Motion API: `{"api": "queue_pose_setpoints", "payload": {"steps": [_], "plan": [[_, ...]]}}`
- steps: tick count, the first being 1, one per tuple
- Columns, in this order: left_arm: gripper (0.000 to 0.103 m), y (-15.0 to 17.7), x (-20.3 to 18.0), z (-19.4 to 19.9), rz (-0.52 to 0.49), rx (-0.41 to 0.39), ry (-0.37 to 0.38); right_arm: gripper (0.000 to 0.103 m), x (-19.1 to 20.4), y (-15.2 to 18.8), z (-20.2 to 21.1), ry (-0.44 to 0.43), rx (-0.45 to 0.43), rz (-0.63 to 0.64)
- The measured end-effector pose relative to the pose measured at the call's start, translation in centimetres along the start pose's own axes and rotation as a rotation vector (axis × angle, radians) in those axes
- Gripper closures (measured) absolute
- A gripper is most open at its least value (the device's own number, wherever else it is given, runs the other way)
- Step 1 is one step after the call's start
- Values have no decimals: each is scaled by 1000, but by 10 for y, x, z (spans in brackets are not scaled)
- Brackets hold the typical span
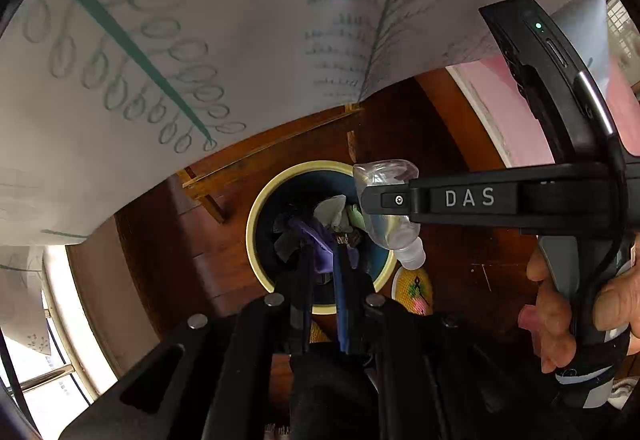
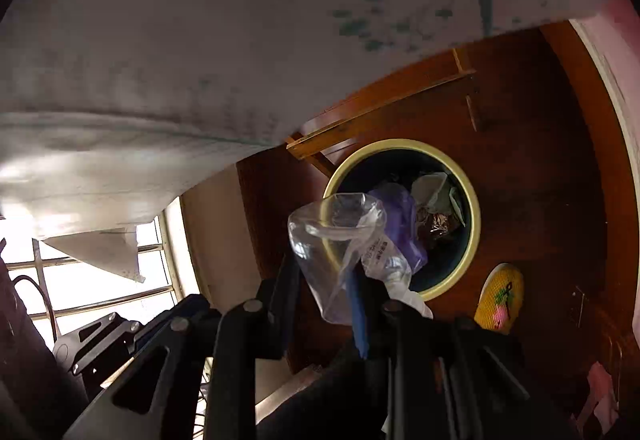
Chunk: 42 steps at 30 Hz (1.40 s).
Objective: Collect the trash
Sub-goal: 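Carry the purple packet and clear bottle down over the bin and open both tools, then raise both open tools back above the cleared table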
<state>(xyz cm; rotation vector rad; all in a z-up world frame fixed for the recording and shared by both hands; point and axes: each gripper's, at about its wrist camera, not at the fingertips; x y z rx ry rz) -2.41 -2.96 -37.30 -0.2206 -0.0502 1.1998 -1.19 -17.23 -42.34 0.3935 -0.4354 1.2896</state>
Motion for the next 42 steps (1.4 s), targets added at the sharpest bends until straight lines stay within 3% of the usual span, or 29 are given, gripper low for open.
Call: {"api": "queue_pose_setpoints", "payload": {"steps": [2,4,5,6,7,8,10,18,26,42], "plan": [[87,3,2,-18,20,1,-13,78,-14,-7,-21,-9,14,-30],[60,6,5,-31,51,-1,-28,78,-27,-10,-38,-4,34,-57],[52,7,7,-35,66,-6,-33,76,-30,-11,-45,5,46,-60],[37,9,8,-37,80,-16,-39,66,-32,-12,-51,19,55,-56],[29,10,10,-38,92,-25,-42,59,-34,-12,-55,32,59,-48],[27,9,14,-36,102,-33,-42,44,-35,-11,-56,38,56,-37],[22,12,20,-38,110,-34,-46,42,-37,-8,-57,40,53,-12],[14,11,27,-28,131,-81,-88,38,-28,8,-47,129,-19,88],[13,4,33,8,163,-114,-106,37,-2,22,-6,208,-110,168],[13,-20,45,150,196,-144,-85,29,88,43,125,254,-216,220]]}}
Point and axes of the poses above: each gripper's, at about its wrist camera, not at the fingertips, and z roughly against the way its jaws point, x to its left, y to its underside, and after that the axes turned 4 degrees about z, right-handed
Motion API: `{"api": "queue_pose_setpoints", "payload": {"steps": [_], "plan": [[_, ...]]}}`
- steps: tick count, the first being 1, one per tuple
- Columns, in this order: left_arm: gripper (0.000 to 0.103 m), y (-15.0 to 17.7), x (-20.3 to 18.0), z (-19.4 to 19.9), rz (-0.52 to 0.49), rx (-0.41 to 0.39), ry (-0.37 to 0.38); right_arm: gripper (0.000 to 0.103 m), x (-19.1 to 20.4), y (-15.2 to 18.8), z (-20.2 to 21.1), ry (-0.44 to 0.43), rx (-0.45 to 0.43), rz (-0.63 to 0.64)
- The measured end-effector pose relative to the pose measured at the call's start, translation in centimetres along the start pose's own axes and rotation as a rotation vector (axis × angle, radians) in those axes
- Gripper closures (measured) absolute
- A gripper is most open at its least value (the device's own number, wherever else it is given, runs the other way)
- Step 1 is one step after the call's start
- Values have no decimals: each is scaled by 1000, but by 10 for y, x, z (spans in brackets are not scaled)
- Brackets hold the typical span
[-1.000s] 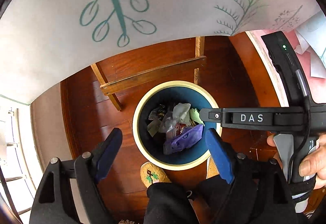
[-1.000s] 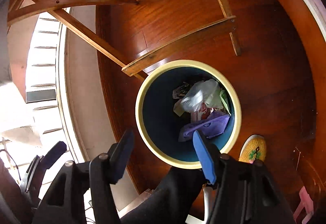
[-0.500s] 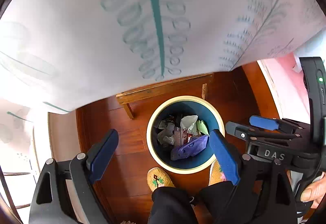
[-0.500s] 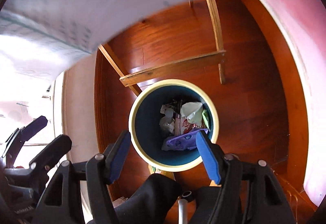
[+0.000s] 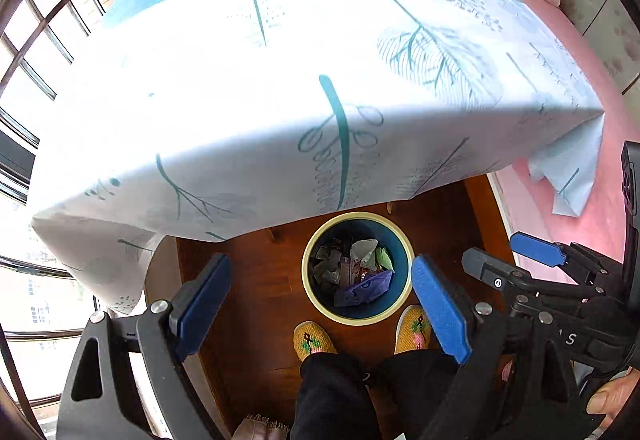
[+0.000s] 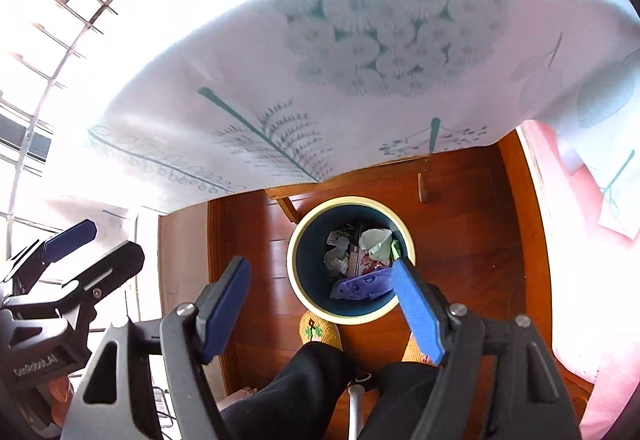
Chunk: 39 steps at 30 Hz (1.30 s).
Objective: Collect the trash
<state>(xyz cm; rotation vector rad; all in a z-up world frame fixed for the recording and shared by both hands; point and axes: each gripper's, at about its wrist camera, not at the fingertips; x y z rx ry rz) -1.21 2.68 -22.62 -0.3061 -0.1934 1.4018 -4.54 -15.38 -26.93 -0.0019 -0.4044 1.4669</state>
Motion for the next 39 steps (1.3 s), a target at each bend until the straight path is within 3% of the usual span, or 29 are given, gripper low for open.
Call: {"api": "queue_pose_setpoints", "payload": {"steps": [8,15,23,30,39], "plan": [[13,-28,4,76,22,-90,-16,29,24,-22,67,-13,-55,28],[13,-54,5,137,95,-193,-43,29,46,-51,134,-38,-143,125],[13,-57,-6,187,139,-264,-53,29,64,-70,202,-29,-239,146],[13,-50,-17,210,132,-296,-86,29,70,-66,235,-5,-309,150],[13,-51,-16,214,168,-285,-73,29,75,-68,244,16,-332,162]]}}
Point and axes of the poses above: each gripper's, at about its wrist camera, not at the fingertips, and z roughly against the way its jaws point, x to its left, y to its underside, and after that the axes turned 4 degrees about z, right-handed
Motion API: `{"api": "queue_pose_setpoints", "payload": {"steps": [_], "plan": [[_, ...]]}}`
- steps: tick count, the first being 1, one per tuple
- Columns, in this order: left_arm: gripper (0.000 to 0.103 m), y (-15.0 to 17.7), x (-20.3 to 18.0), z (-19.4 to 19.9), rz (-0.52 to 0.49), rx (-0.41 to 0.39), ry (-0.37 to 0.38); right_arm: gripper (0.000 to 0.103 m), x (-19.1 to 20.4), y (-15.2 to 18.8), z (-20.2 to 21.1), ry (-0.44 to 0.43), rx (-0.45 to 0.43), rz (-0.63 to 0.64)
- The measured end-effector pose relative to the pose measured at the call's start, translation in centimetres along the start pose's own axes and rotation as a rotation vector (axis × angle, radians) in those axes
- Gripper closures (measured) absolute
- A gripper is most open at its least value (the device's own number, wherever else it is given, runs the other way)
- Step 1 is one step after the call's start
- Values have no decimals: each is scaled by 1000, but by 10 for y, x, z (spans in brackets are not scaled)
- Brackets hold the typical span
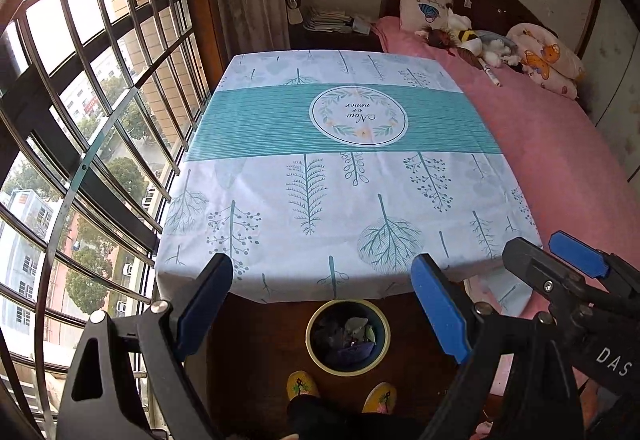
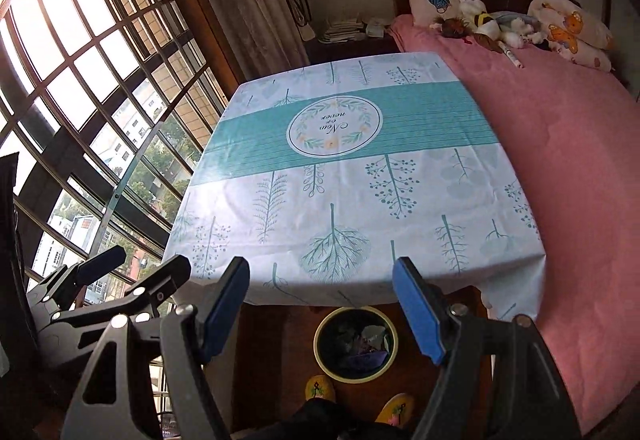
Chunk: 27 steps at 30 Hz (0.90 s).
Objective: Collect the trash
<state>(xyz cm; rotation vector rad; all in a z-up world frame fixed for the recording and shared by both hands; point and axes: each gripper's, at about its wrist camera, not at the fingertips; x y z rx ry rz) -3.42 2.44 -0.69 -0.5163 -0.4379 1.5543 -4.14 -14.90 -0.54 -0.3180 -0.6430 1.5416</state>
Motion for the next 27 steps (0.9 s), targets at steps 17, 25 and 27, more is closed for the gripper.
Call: {"api": "queue_pose_setpoints", "payload": {"steps": [17,25,27], "plan": [[13,-5,-4,-6,-6,2,-25,29,-1,-3,-2,46,-14,24],[13,-6,-3,-10,-7,11,-48,29,0,-3,-8,47,-3,26],[13,-6,-2,-11,-7,14,-52,29,0,-3,-8,46,-2,24]]}}
Point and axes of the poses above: each gripper's, at about its wrist camera, not at the fingertips, and z roughly against the way its jaws point, x to its left, y to its underside, and after that the axes turned 4 degrees about z, right-handed
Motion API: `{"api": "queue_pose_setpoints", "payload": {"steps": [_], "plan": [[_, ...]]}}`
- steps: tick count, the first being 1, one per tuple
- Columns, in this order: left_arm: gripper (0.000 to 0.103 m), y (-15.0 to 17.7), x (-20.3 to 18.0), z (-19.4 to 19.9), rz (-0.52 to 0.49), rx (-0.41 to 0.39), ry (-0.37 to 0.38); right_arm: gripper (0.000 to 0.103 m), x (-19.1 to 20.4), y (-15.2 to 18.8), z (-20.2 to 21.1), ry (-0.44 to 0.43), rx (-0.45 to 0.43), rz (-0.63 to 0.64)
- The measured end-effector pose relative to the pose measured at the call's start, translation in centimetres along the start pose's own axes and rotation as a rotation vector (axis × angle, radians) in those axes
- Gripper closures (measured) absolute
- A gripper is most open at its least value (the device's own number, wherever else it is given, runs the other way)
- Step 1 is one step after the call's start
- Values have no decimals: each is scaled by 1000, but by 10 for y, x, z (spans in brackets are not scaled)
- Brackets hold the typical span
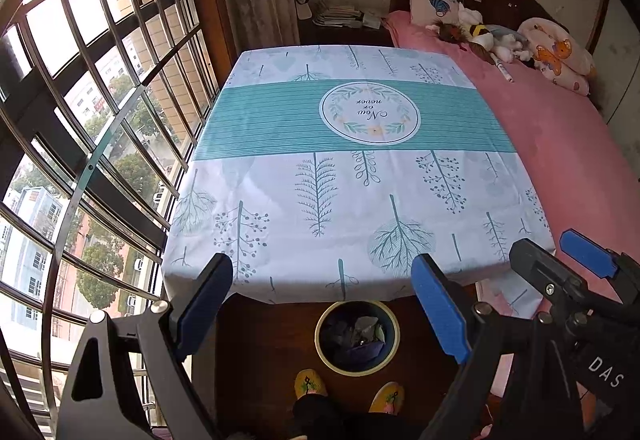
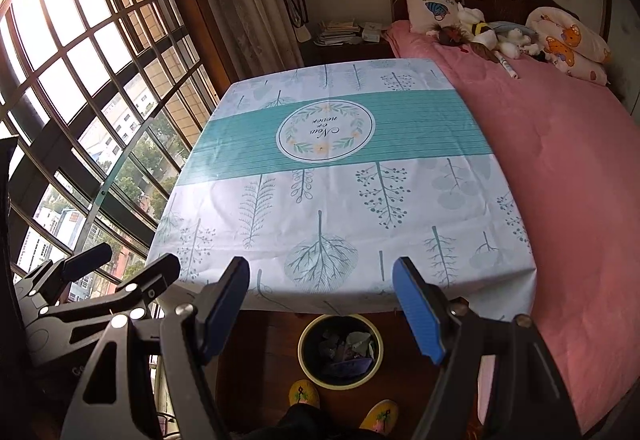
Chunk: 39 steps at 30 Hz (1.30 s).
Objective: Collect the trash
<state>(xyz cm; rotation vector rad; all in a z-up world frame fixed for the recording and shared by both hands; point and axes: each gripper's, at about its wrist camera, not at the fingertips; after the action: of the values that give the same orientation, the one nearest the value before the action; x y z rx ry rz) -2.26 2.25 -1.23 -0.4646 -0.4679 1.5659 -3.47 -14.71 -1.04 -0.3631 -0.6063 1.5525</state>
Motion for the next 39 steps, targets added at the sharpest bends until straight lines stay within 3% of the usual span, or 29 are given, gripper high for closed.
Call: {"api": "queue_pose_setpoints", "payload": {"steps": [39], "plan": [[13,4,9,-9,-14,39,-12,29,5,8,-17,-10,41,-5]]}}
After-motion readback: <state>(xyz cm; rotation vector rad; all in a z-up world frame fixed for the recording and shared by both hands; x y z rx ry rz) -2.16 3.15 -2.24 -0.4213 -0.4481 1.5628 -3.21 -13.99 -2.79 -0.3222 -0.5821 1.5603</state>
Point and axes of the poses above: each gripper's, at about its wrist camera, not at the fingertips, and z roughly against the way its jaws point, x to its left, y to its underside, and after that the axes turned 4 degrees about z, right-handed
